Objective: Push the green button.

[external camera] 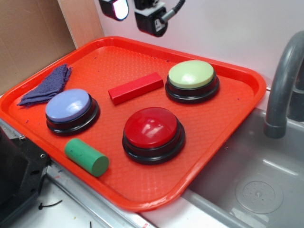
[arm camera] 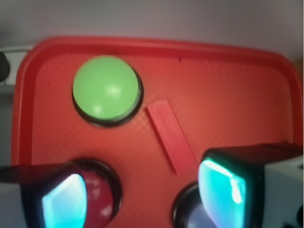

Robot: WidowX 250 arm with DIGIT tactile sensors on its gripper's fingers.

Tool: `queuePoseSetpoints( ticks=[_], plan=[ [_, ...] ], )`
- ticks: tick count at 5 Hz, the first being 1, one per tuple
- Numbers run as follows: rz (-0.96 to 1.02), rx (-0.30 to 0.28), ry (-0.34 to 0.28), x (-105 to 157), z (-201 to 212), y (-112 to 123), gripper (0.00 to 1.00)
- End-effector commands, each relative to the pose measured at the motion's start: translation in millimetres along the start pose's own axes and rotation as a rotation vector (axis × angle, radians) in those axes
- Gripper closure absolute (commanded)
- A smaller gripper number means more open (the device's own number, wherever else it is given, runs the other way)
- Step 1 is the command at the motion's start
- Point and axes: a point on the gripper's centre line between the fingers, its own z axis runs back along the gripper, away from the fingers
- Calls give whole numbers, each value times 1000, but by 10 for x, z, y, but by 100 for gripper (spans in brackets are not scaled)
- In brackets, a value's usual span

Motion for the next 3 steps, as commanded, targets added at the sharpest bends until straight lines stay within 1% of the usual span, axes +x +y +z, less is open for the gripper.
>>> queuePoseSetpoints(
  ticks=[1, 2, 3],
  plan=[
    [29, -26, -36, 98, 287, 86, 0],
    [41, -11, -18, 69, 359, 110, 0],
    [66, -9, 27, 9, 434, 138, 0]
  ],
)
